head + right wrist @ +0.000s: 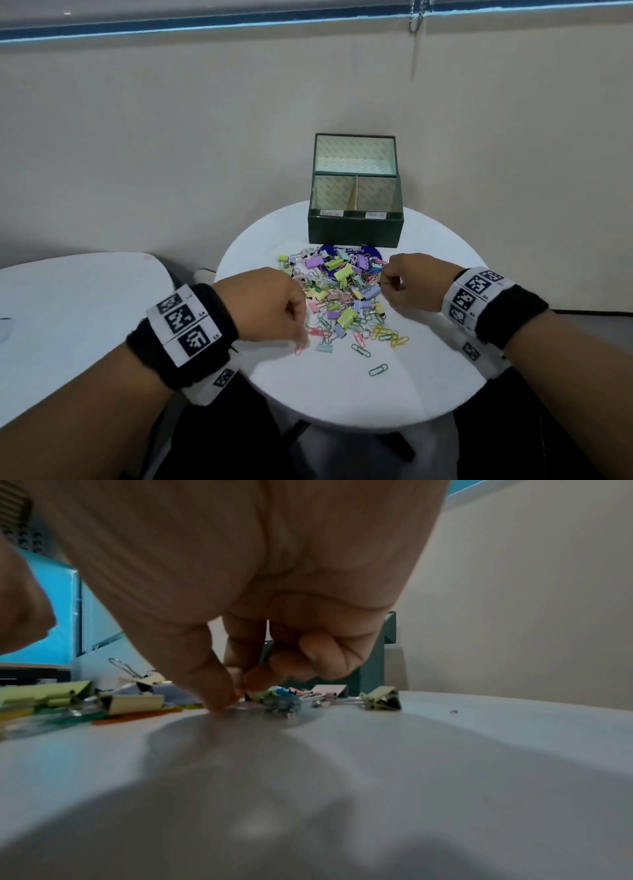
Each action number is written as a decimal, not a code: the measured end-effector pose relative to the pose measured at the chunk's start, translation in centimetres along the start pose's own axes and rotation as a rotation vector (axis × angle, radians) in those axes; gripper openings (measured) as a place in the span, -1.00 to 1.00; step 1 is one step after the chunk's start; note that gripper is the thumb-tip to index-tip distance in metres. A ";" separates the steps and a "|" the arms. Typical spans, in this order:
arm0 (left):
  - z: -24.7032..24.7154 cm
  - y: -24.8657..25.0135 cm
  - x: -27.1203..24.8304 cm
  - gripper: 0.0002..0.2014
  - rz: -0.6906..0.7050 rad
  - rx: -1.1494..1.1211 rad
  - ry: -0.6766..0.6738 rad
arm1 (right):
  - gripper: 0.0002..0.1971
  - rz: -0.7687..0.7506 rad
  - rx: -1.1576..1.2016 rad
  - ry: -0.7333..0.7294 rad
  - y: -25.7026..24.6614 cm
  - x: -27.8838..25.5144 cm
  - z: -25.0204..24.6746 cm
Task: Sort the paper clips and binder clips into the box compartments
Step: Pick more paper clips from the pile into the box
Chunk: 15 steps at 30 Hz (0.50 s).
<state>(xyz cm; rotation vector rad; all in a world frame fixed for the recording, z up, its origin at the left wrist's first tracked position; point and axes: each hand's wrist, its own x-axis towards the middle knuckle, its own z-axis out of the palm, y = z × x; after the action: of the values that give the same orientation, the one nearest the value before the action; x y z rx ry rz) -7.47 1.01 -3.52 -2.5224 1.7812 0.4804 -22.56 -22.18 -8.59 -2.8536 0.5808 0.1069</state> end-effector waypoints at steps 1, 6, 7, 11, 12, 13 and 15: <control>0.6 -0.1 -0.3 -0.68 -0.028 0.035 -0.009 | -0.87 -0.016 0.020 0.025 -0.1 0.0 0.0; 2.3 -0.2 -0.4 -0.67 -0.050 0.123 -0.027 | -0.89 -0.045 0.129 0.173 -0.2 -0.5 -0.8; 2.4 -0.1 -0.3 -0.72 -0.030 0.117 -0.036 | -0.89 -0.034 0.141 0.188 -0.3 -0.6 -0.9; 2.9 -0.2 0.0 -0.83 0.047 0.086 -0.044 | -0.88 0.007 0.152 0.168 -0.2 -0.7 -0.8; 3.0 -0.3 0.0 -0.86 0.057 0.064 -0.034 | -0.84 0.017 0.148 0.160 -0.3 -0.6 -0.8; 2.9 -0.6 0.1 -0.86 0.062 0.032 -0.021 | -0.81 0.029 0.139 0.148 -0.3 -0.6 -0.9; 2.7 -1.1 0.1 -0.83 0.057 -0.050 0.012 | -0.78 0.047 0.128 0.095 -0.5 -0.6 -1.1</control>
<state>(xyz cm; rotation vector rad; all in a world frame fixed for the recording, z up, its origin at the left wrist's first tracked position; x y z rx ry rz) -7.08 1.87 -6.33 -2.5185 1.8729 0.5201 -22.89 -21.81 -7.33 -2.7335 0.6487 -0.0569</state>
